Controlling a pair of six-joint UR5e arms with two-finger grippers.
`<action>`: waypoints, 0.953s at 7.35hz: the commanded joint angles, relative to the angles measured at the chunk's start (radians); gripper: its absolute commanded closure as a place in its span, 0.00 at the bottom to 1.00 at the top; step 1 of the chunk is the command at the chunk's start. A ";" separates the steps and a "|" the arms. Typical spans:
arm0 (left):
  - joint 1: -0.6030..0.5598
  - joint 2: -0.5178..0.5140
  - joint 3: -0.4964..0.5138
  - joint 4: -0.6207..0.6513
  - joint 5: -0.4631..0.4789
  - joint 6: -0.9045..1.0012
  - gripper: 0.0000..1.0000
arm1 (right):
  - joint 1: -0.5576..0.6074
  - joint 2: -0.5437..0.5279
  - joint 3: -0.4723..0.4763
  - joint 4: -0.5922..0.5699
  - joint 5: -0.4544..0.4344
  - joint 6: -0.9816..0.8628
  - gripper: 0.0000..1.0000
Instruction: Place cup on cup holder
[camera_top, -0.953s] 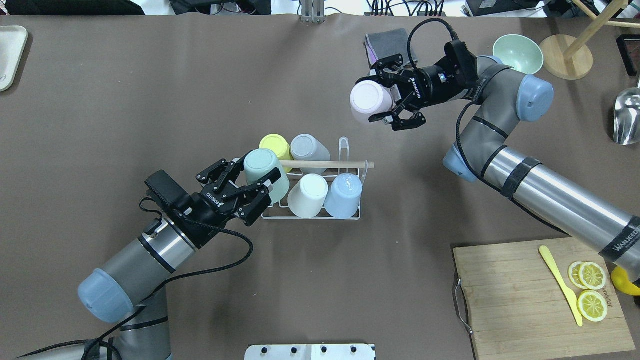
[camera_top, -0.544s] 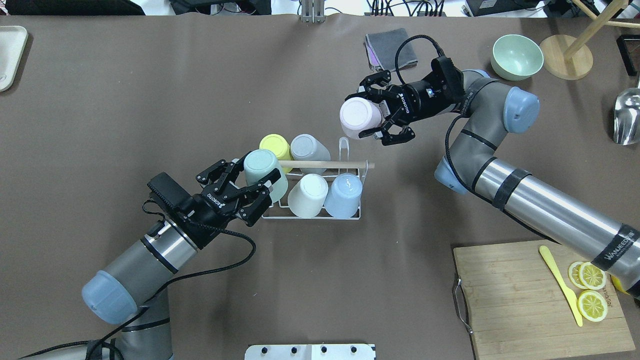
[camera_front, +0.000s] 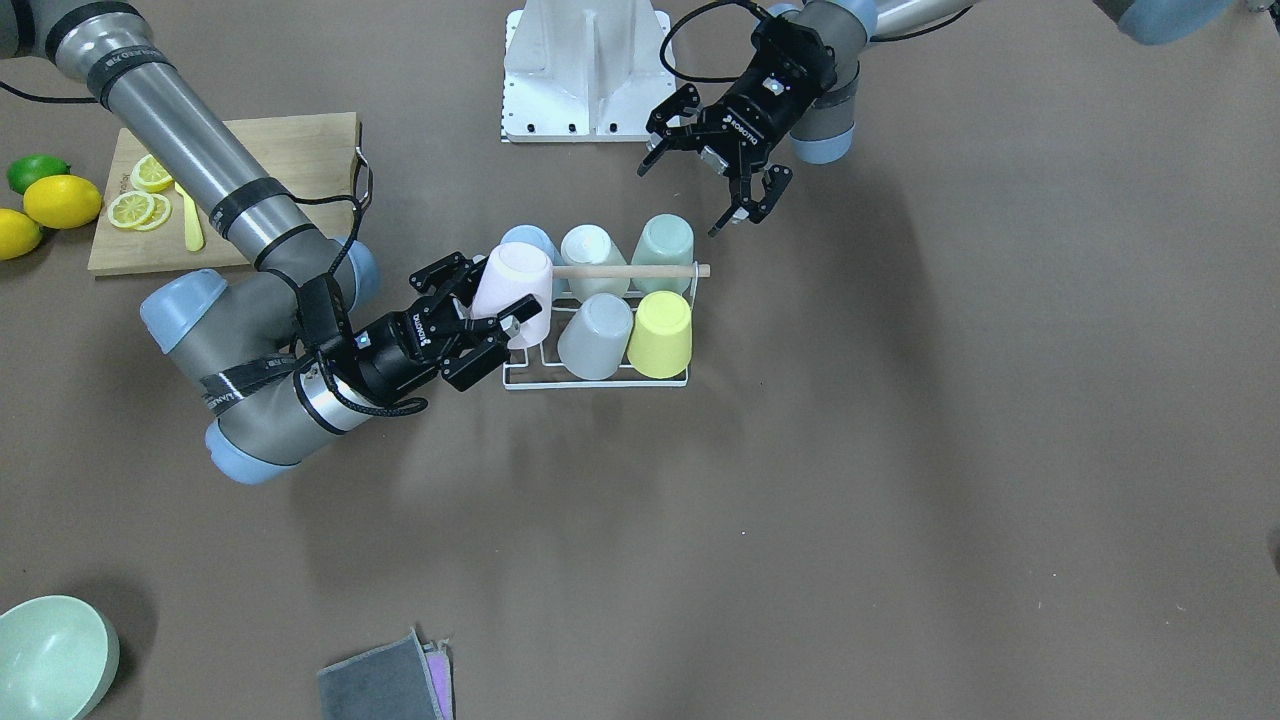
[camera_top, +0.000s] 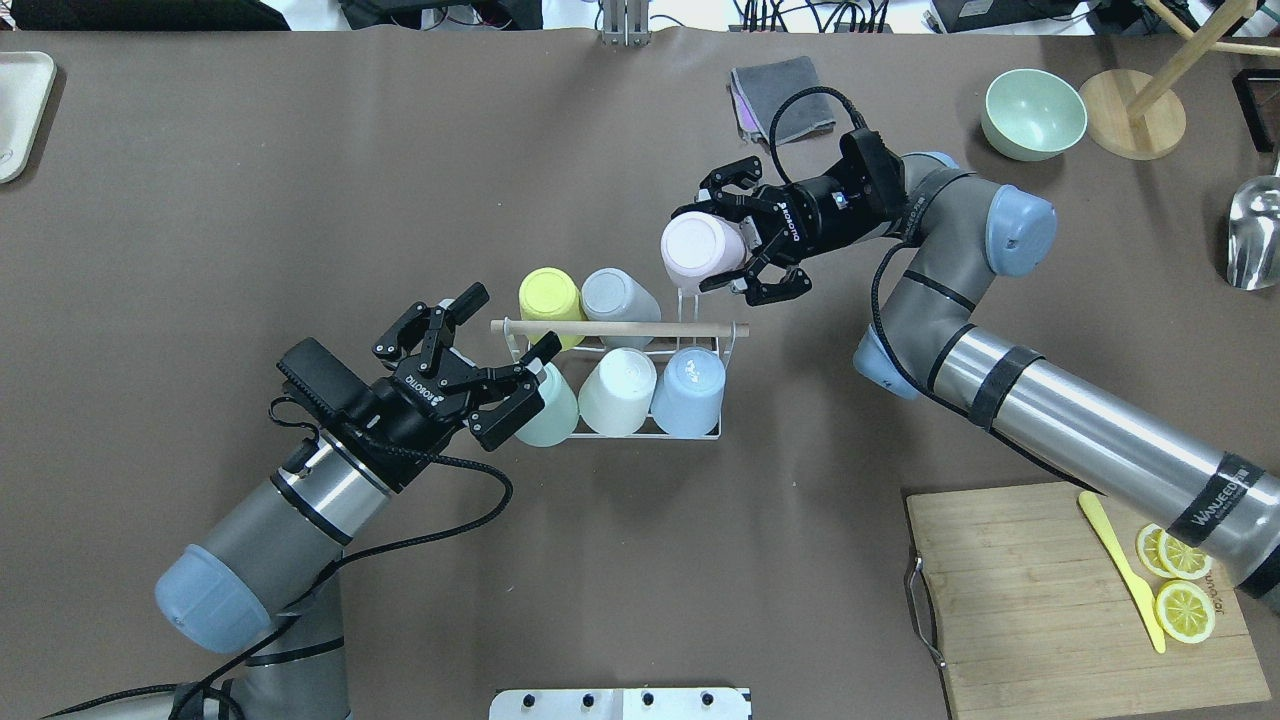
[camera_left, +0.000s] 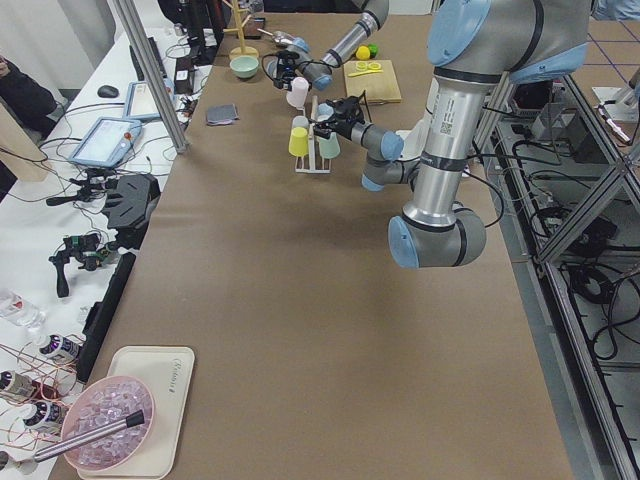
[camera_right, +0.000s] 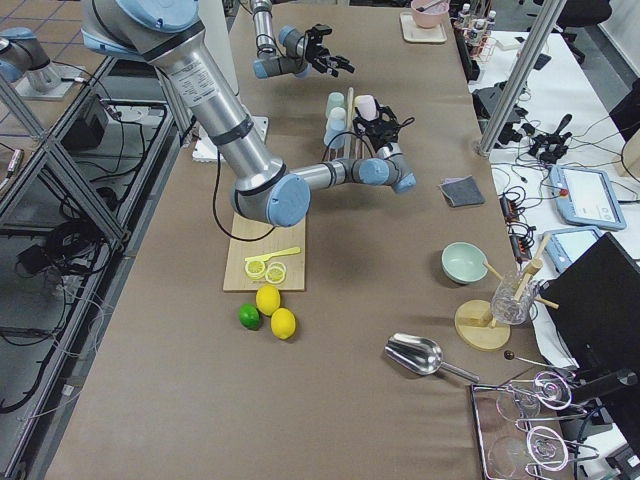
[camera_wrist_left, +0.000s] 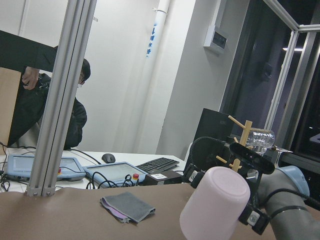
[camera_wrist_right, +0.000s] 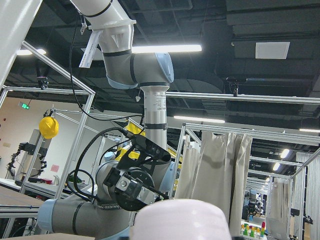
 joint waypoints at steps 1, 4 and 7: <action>-0.161 -0.014 -0.032 0.093 0.000 0.008 0.02 | -0.020 0.000 -0.002 -0.003 0.000 -0.004 0.68; -0.420 0.029 -0.013 0.388 0.080 -0.056 0.02 | -0.029 0.005 -0.010 -0.009 0.001 0.000 0.10; -0.588 0.099 -0.014 0.837 -0.153 -0.171 0.02 | -0.008 0.020 0.000 -0.014 0.026 0.002 0.00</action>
